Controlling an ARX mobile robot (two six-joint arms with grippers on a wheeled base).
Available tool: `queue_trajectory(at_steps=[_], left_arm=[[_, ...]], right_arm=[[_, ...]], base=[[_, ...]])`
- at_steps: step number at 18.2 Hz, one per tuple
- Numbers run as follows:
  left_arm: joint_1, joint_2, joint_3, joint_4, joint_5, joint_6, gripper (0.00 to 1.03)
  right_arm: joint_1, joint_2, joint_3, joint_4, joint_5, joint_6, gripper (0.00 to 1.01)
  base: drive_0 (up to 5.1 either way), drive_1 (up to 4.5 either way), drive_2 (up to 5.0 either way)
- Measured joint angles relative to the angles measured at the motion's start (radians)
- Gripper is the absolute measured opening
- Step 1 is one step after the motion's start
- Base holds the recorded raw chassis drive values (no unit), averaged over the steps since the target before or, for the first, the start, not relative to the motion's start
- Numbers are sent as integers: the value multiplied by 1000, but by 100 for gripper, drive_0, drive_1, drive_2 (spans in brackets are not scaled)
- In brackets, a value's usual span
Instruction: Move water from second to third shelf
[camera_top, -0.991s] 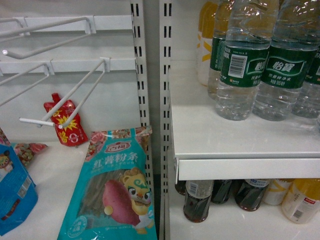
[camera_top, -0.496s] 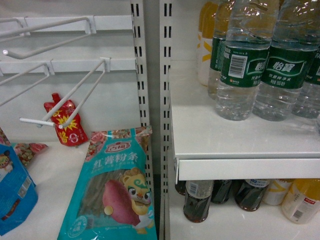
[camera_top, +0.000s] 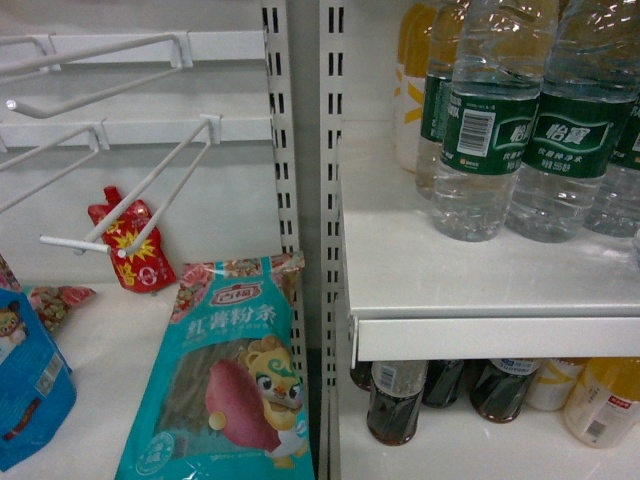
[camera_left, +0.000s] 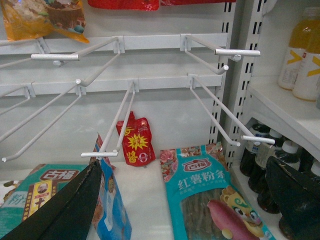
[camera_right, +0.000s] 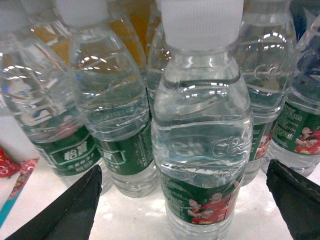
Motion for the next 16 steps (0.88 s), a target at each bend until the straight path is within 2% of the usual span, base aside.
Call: queue_trajectory(at_steps=[2, 9, 10, 11, 13, 14, 15, 16], left_arm=[[0, 0, 0, 0, 0, 0, 98], [0, 0, 0, 0, 0, 0, 98], [0, 0, 0, 0, 0, 0, 98], [0, 0, 0, 0, 0, 0, 98], [0, 0, 0, 0, 0, 0, 98], [0, 0, 0, 0, 0, 0, 98], [0, 0, 0, 0, 0, 0, 98], [0, 0, 0, 0, -2, 0, 98]], right_arm=[[14, -126, -27, -66, 0, 0, 98], [49, -304, -45, -172, 16, -1, 97], [65, -351, -88, -71, 71, -29, 89], [63, -403, -121, -58, 85, -50, 82], [53, -539, -211, -132, 93, -78, 60], [34, -587, -233, -163, 80, -85, 47], [-17, -613, -241, -165, 22, -92, 38], [-56, -616, -248, -122, 8, -93, 24]], base=[[0, 0, 0], [0, 0, 0], [0, 0, 0], [0, 0, 0], [0, 0, 0], [0, 0, 0], [0, 0, 0], [0, 0, 0]])
